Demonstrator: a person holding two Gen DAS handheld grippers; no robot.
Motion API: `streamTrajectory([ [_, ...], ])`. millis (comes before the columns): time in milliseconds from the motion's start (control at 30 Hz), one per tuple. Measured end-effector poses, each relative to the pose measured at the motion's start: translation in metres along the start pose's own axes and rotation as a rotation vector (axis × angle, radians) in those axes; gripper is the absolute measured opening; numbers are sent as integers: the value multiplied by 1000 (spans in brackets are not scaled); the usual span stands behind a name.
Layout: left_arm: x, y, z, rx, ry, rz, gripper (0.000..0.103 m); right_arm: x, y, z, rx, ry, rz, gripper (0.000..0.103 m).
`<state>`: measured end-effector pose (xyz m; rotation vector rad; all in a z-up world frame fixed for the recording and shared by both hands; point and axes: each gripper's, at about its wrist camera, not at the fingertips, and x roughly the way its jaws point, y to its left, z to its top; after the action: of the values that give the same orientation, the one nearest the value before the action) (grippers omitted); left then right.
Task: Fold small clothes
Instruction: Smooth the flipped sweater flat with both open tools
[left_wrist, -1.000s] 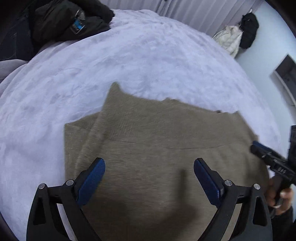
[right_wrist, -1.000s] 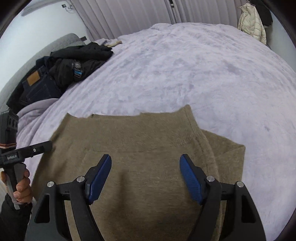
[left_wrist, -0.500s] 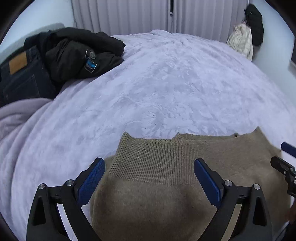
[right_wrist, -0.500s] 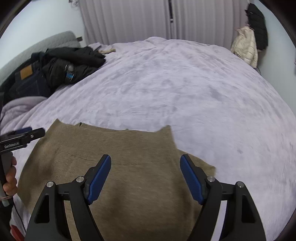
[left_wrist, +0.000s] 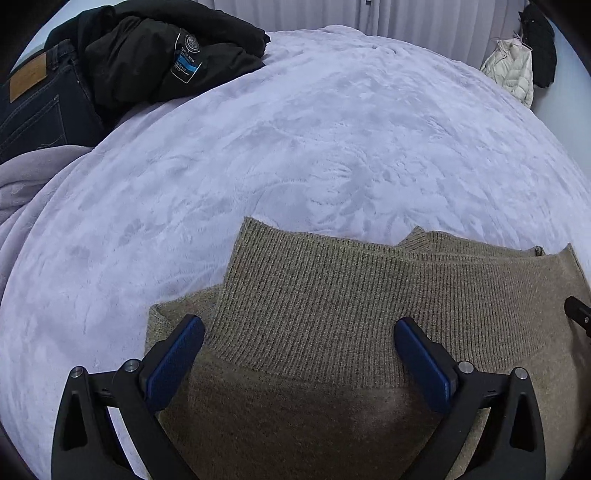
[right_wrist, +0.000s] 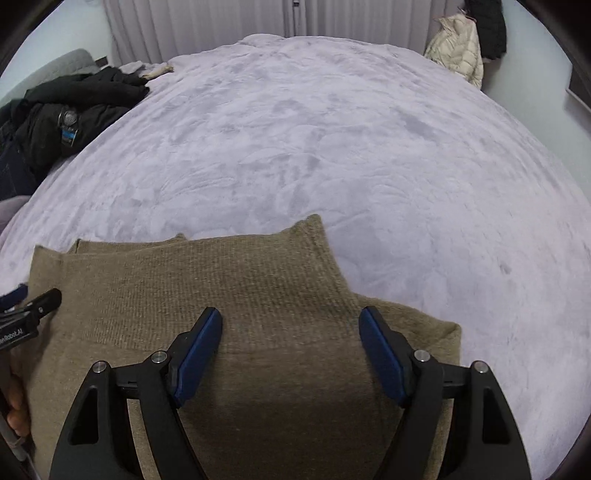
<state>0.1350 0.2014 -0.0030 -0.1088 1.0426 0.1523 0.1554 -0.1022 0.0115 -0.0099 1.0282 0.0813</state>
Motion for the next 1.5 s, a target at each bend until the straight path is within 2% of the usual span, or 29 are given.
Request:
streamTrajectory([
  [100, -6, -4, -1, 8, 2, 18, 103, 6, -20, 3, 100, 27, 65, 83],
  [233, -28, 0, -6, 22, -26, 65, 103, -27, -10, -3, 35, -16, -26, 83],
  [367, -71, 2, -21, -8, -98, 10, 103, -72, 8, -19, -2, -114, -28, 85],
  [433, -89, -5, -32, -15, -123, -33, 103, -77, 21, -28, -33, -95, -10, 85],
  [500, -100, -20, -47, 29, -129, -51, 103, -72, 43, -40, -108, -44, 19, 85],
  [600, -102, -38, -74, 122, -130, -40, 103, -67, 68, -64, -207, -19, 7, 85],
  [667, -93, -37, -88, 147, -104, -5, 103, -64, 71, -81, -238, -11, 3, 85],
  [700, -85, -30, -94, 136, -79, 23, 103, -67, 68, -88, -243, -28, 3, 85],
  [733, -80, -20, -99, 111, -62, 20, 103, -70, 61, -92, -238, -39, 5, 85],
  [800, -80, 10, -105, 13, -48, -61, 103, -72, 41, -92, -196, -40, -2, 85],
  [833, -82, 21, -107, -17, -50, -77, 103, -76, 29, -94, -171, -46, -10, 84],
  [867, -84, 31, -110, -38, -56, -74, 103, -79, 15, -95, -144, -53, -28, 85],
  [933, -84, 46, -116, -74, -47, -24, 103, -81, -12, -95, -89, -51, -39, 85],
  [967, -83, 54, -120, -101, -27, -47, 103, -81, -27, -98, -42, -34, -55, 86],
  [1000, -86, 64, -123, -142, -11, -77, 103, -83, -39, -99, -2, -26, -32, 86],
  [1033, -92, 70, -128, -175, -12, -74, 103, -87, -50, -102, 45, -21, -7, 86],
  [1100, -113, 74, -137, -205, -53, -47, 103, -107, -57, -110, 98, -60, -55, 86],
  [1167, -127, 70, -146, -214, -87, -54, 103, -131, -43, -120, 57, -135, -83, 87],
  [1200, -134, 63, -152, -214, -91, -85, 103, -140, -32, -125, 26, -156, -74, 87],
  [1267, -142, 40, -159, -156, -97, -131, 103, -152, 3, -137, -62, -177, -9, 87],
  [1367, -149, 2, -164, -21, -150, -133, 103, -151, 65, -152, -247, -179, 82, 87],
  [1433, -139, -10, -165, 20, -131, -113, 103, -140, 94, -162, -342, -174, 59, 87],
  [1500, -119, -7, -168, 21, -84, -78, 103, -122, 103, -169, -384, -135, 22, 87],
])
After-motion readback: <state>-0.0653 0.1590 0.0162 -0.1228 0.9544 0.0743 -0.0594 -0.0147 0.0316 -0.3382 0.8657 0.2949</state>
